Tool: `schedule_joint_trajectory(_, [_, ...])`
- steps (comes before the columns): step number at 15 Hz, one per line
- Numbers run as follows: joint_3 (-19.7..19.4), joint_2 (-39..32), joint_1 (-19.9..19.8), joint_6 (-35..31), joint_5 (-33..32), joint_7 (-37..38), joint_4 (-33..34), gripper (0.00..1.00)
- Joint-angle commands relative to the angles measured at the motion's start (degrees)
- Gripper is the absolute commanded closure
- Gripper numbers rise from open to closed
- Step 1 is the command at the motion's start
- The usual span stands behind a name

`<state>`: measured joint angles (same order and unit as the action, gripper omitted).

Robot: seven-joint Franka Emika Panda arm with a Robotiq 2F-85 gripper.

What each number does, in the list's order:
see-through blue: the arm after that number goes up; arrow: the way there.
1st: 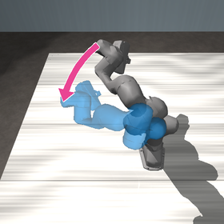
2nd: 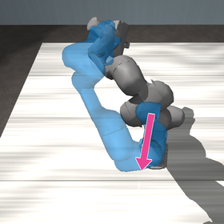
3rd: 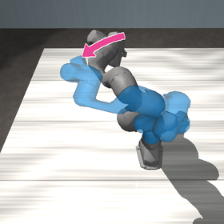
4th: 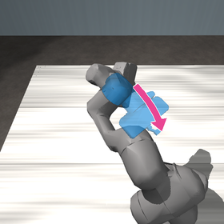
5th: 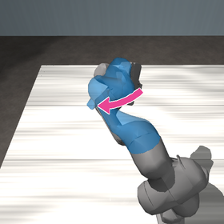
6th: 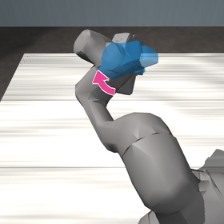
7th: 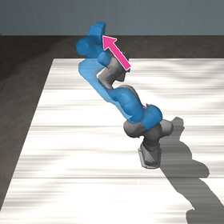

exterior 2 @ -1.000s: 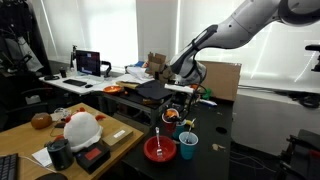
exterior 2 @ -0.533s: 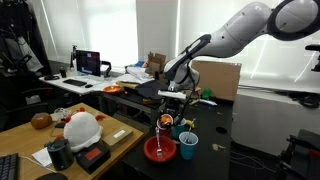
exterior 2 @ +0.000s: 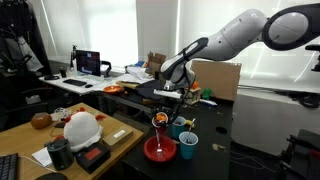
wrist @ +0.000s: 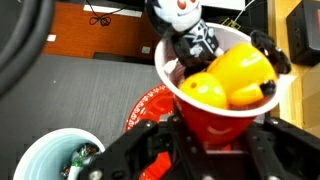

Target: Pick the blue cup and pour some of its contents in the bowl

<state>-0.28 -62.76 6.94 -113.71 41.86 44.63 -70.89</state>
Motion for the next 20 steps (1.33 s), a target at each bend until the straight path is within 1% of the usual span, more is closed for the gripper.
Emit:
schedule_joint_trajectory(1, [1.3, -2.2, -1.4, 2.2, -2.6, 3.8, 5.9, 0.92])
schedule_joint_trajectory(9, [2.2, -6.0, -2.7, 2.1, -8.3, 4.7, 13.4, 0.92])
schedule_joint_trajectory(20, [3.6, -11.8, -4.0, 2.3, -15.4, 5.4, 20.0, 0.92])
